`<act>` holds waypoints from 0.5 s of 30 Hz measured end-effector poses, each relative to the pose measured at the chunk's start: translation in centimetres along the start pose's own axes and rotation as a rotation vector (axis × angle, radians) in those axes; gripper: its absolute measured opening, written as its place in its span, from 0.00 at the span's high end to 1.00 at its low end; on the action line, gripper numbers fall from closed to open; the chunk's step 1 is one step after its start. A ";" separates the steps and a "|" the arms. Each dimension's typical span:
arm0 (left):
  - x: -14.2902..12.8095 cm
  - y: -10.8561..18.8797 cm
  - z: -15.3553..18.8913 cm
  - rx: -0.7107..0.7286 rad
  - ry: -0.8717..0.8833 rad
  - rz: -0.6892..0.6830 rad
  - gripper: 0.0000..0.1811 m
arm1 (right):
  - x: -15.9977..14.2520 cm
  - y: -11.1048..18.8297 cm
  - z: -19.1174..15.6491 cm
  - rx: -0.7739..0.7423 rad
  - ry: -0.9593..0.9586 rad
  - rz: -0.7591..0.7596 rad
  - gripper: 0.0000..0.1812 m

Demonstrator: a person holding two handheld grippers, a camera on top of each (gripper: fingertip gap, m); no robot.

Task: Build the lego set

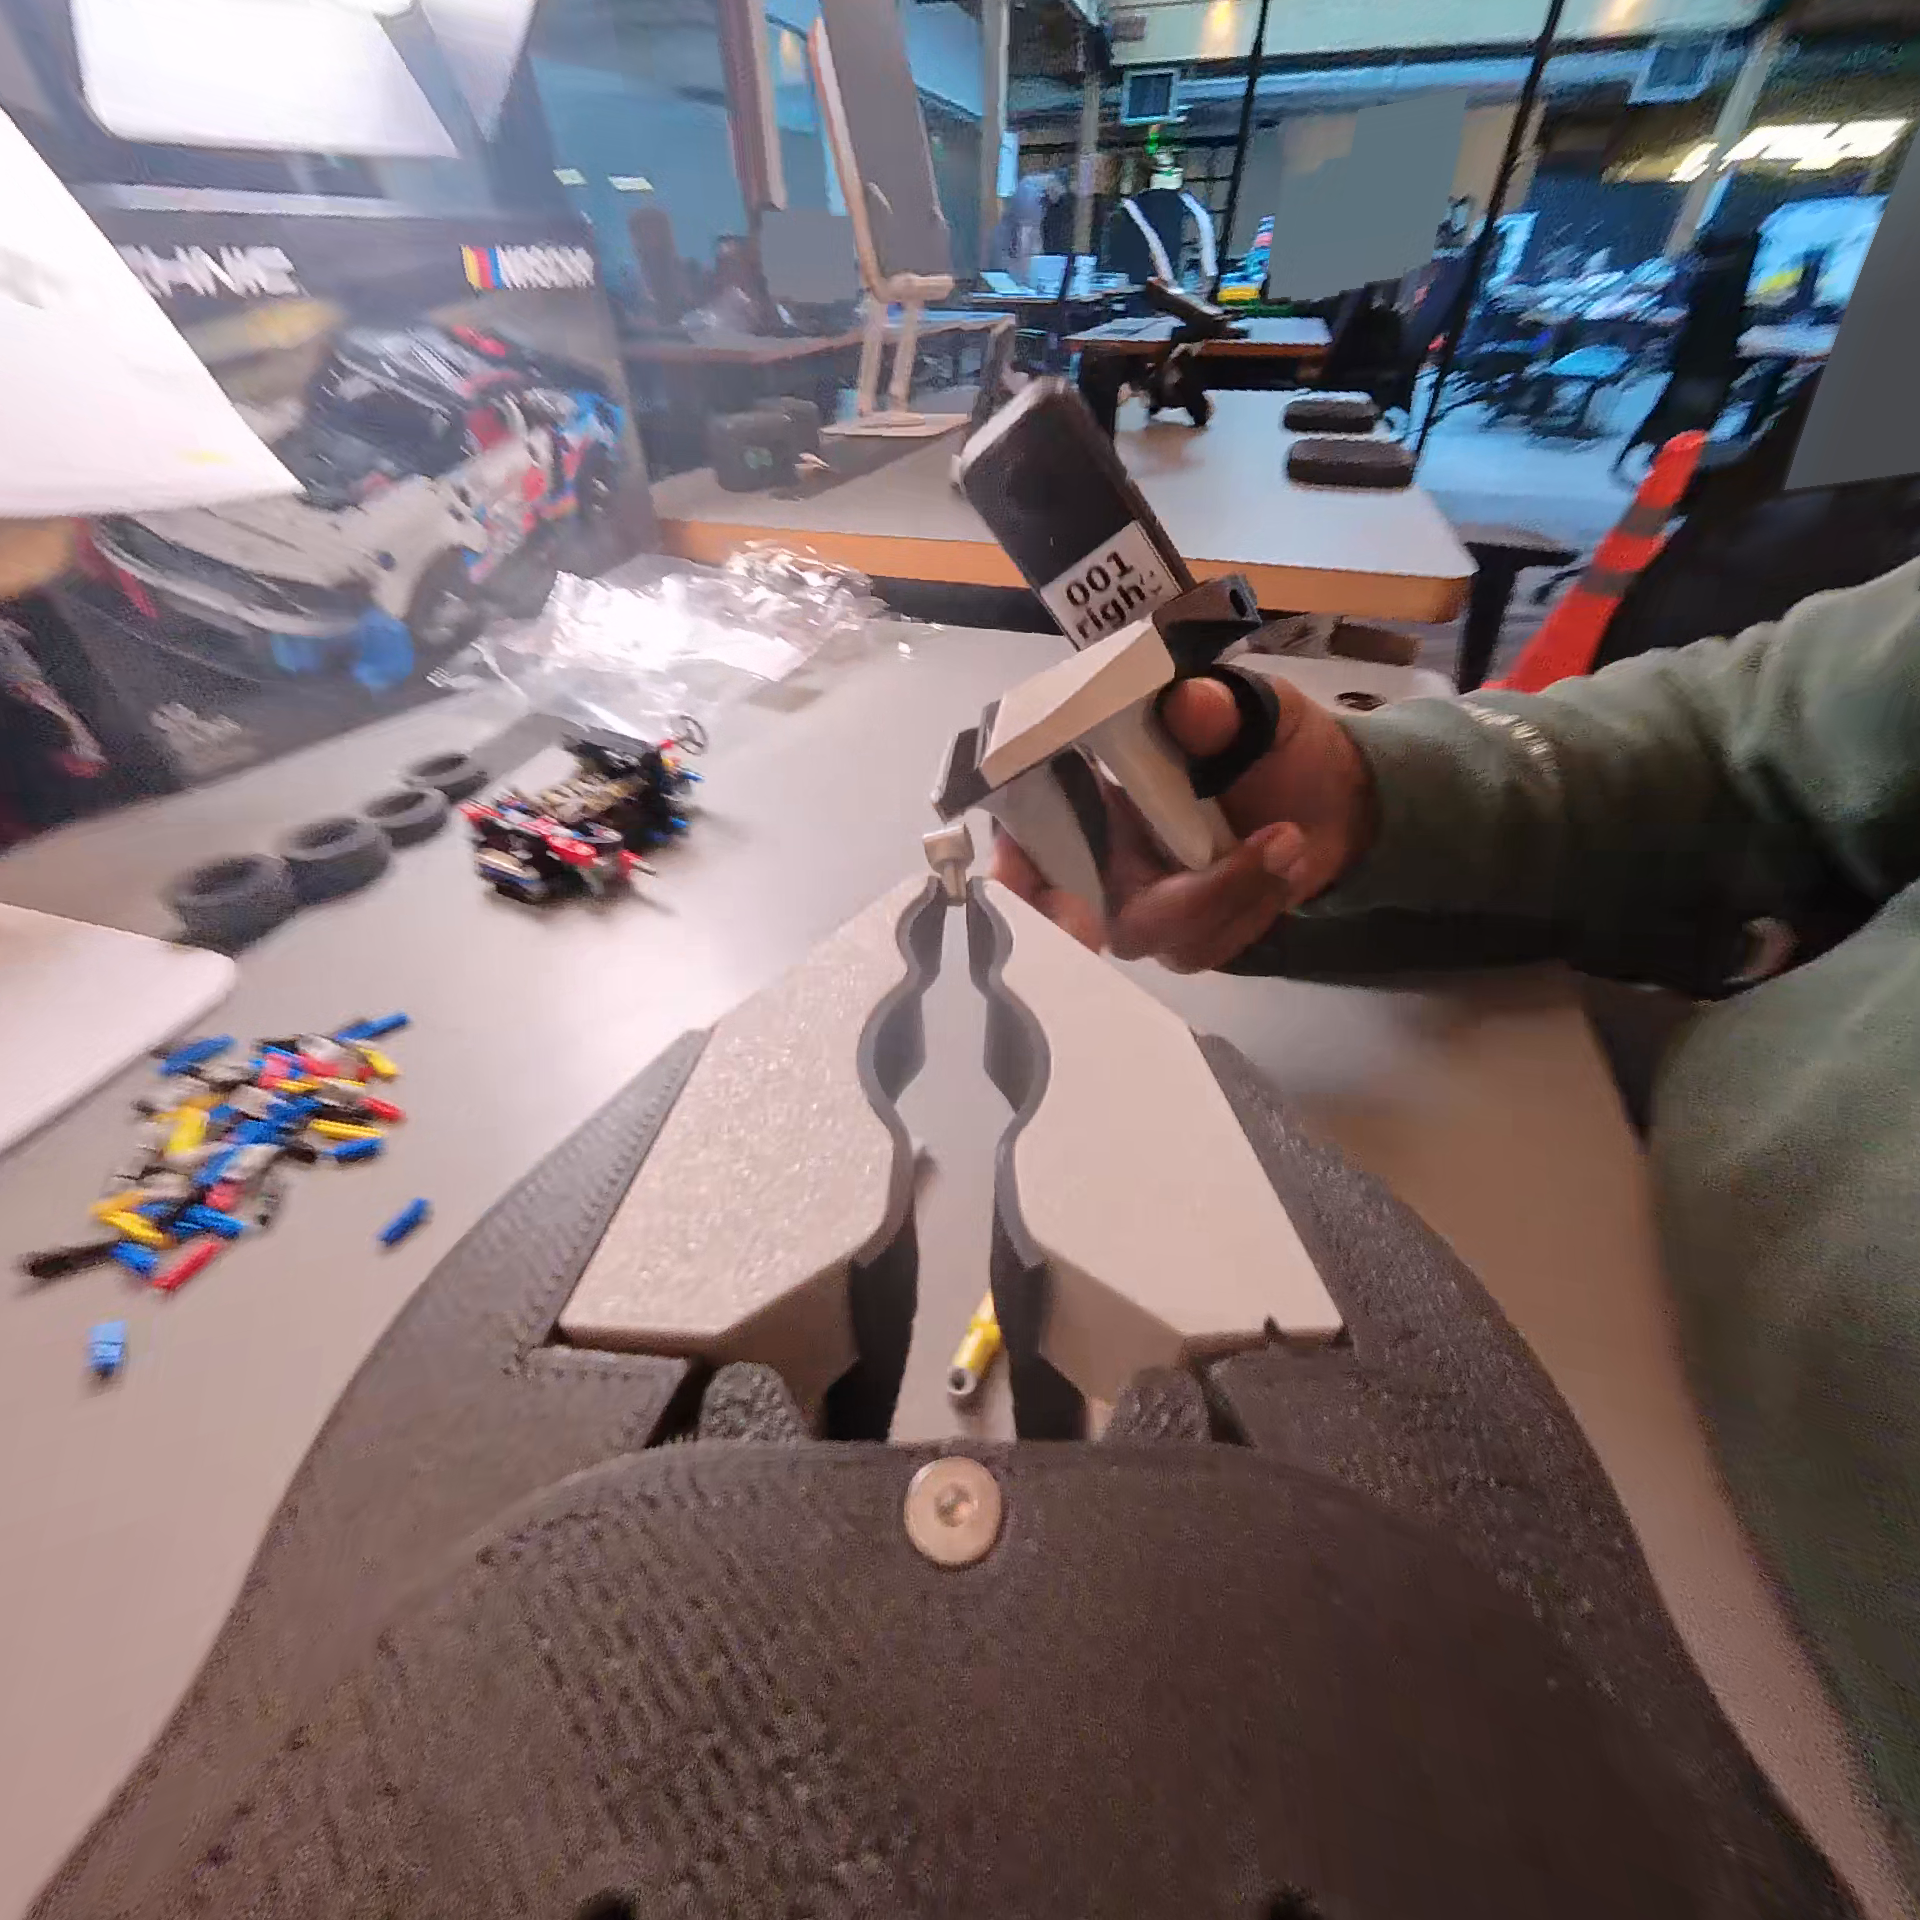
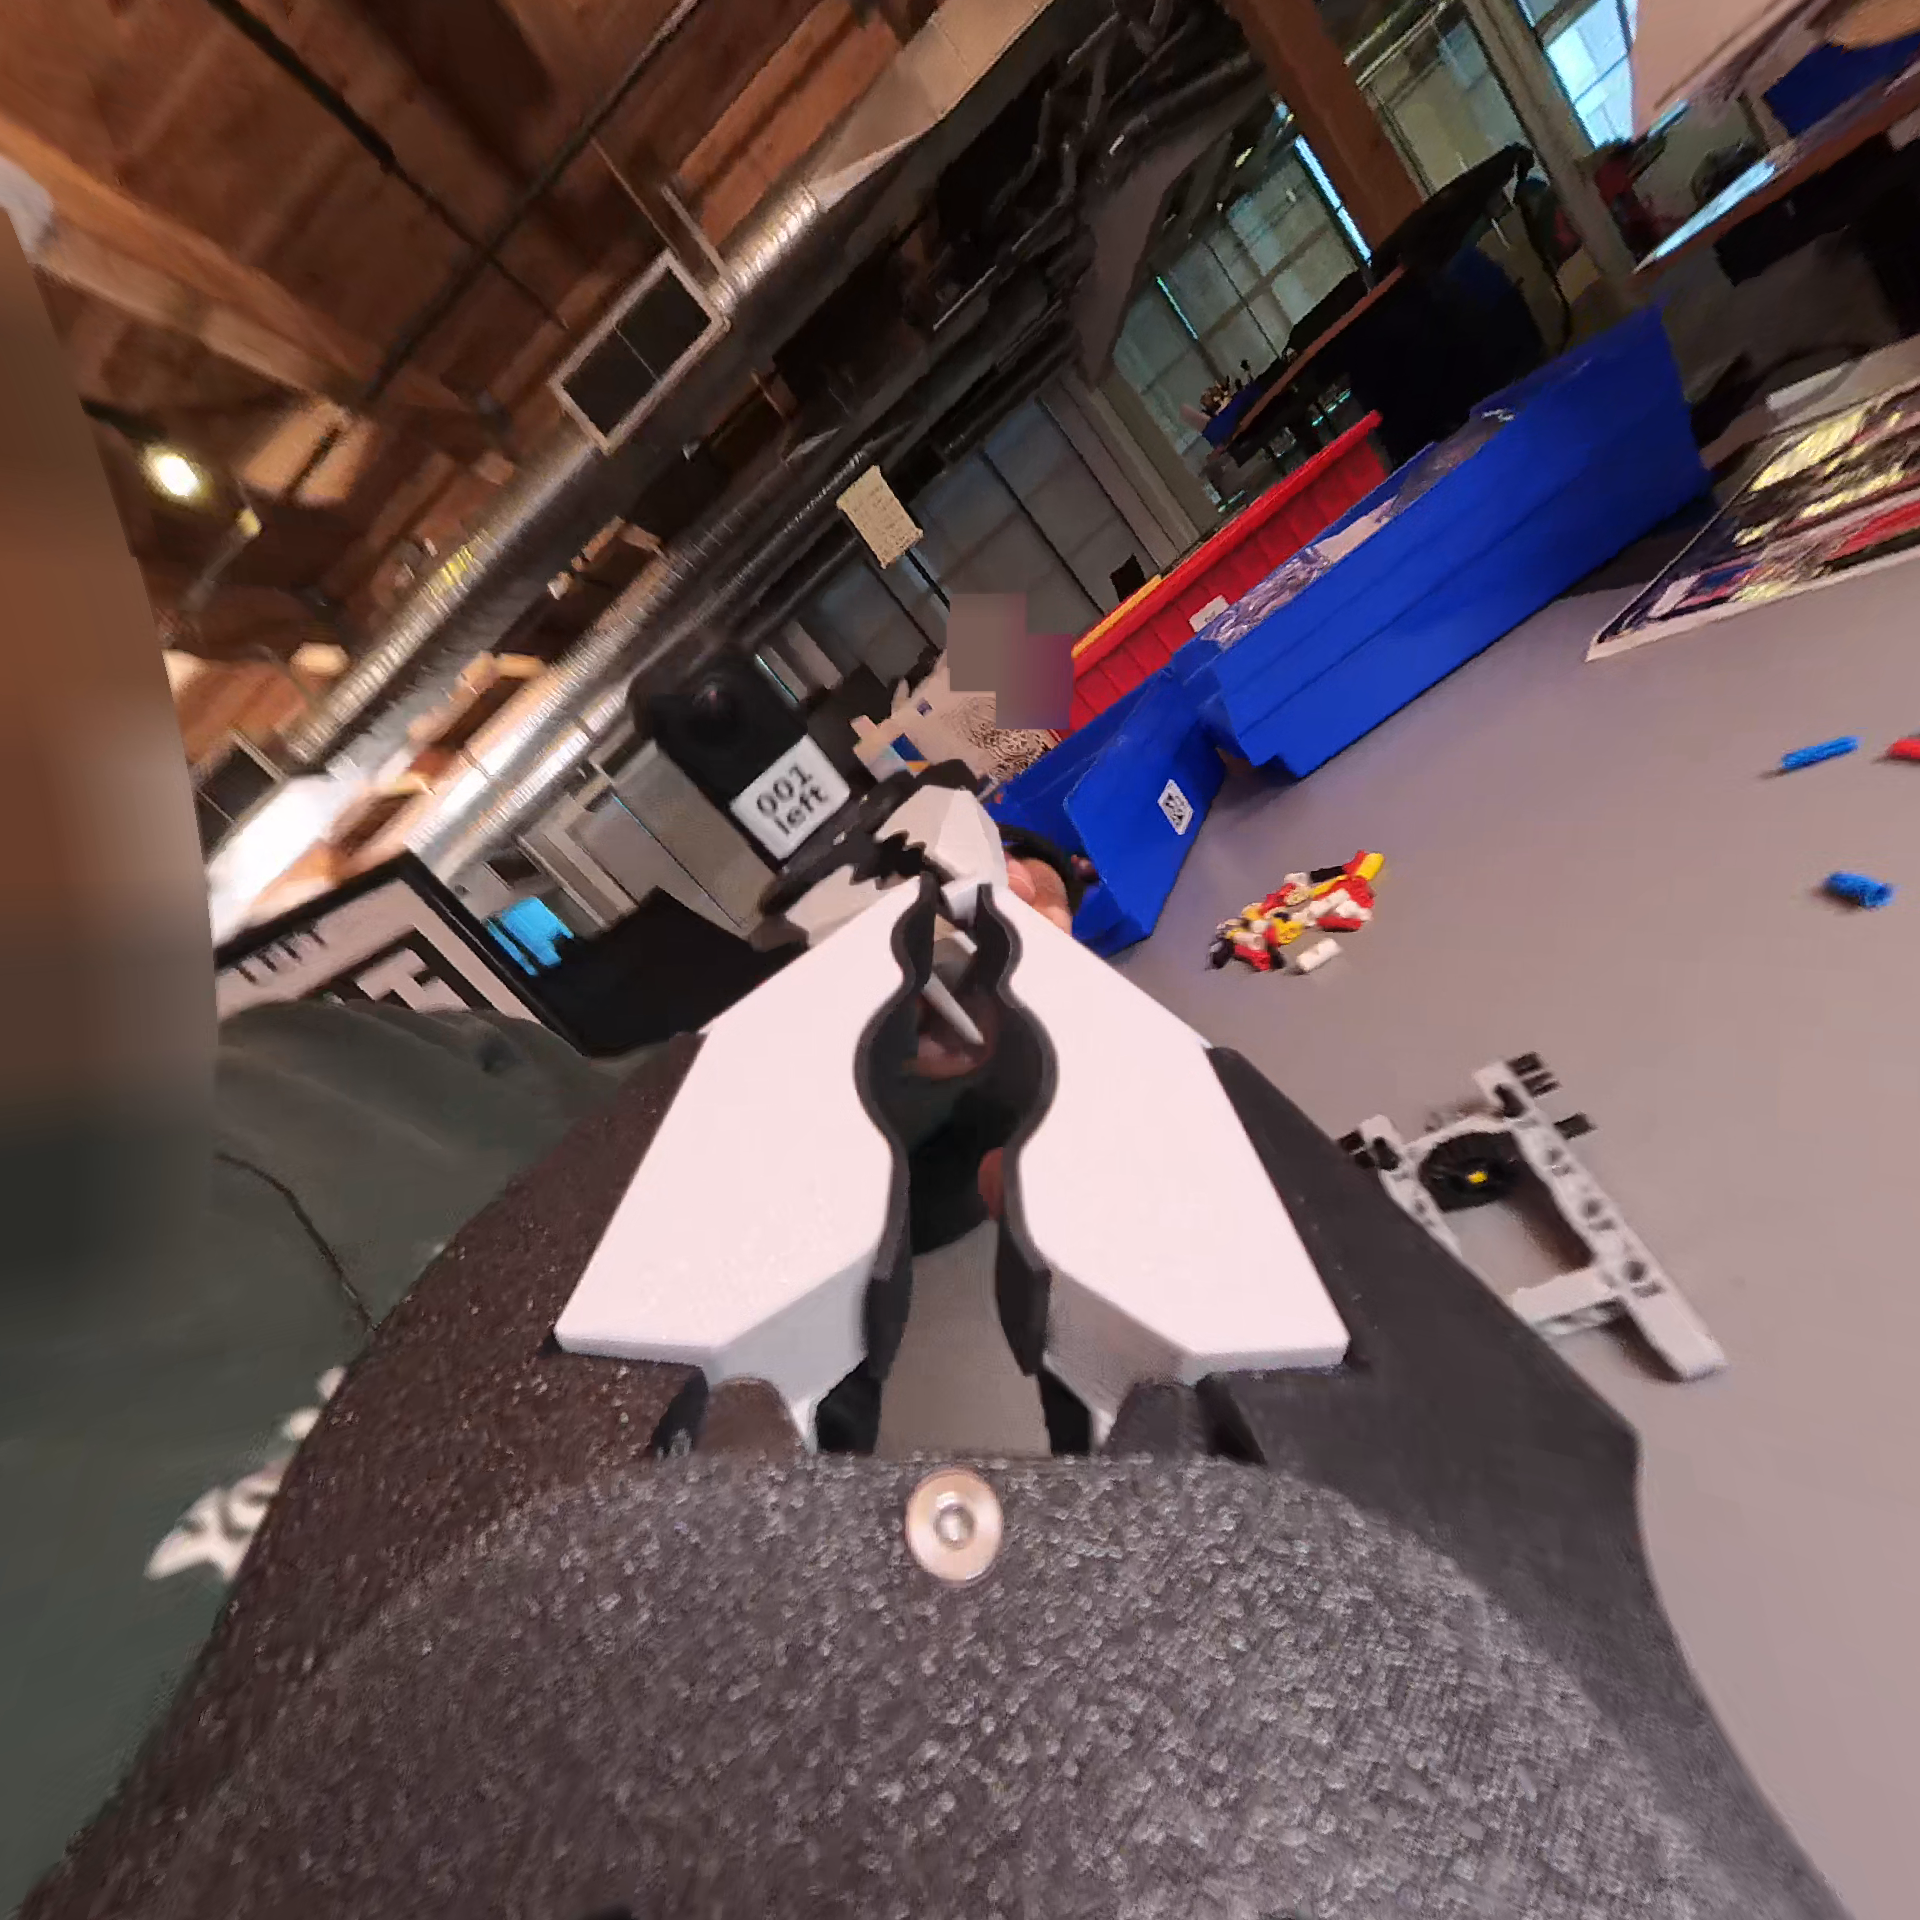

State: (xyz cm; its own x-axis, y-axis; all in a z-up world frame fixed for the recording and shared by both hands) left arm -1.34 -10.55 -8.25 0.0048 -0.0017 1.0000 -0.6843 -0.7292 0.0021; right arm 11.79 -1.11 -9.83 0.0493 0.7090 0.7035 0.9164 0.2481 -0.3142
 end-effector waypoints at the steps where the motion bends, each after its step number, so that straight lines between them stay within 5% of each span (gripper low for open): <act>1: -0.2 0.0 -0.1 -0.024 0.057 -0.003 0.99 | 0.1 0.1 -0.2 -0.005 0.090 -0.033 0.95; 4: -0.6 -0.1 -0.3 -0.068 0.121 -0.014 0.99 | -0.1 0.4 -0.6 -0.055 0.400 -0.153 0.91; 9: -1.5 -0.6 0.3 -0.176 0.237 -0.079 0.99 | -0.8 0.2 -1.1 -0.035 0.515 -0.241 0.90; 15: -2.8 -1.0 1.0 -0.416 0.582 -0.148 0.99 | -2.6 1.3 -2.2 0.153 0.707 -0.397 0.90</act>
State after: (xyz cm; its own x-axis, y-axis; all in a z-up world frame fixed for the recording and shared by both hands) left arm 0.03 -10.52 -11.05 -0.1909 0.5254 0.8292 -0.9275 -0.3730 0.0228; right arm 13.75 -4.09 -10.72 0.0185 -0.0205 0.9996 0.8566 0.5160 -0.0053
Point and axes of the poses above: each gripper's, where its closed fingertips meet, y back along the fingers, x out of its top, z = x × y across the jaws, the point moved 8 cm from there along y, back along the fingers, and after that the axes turned 7 degrees about z, right-handed, at the moved point
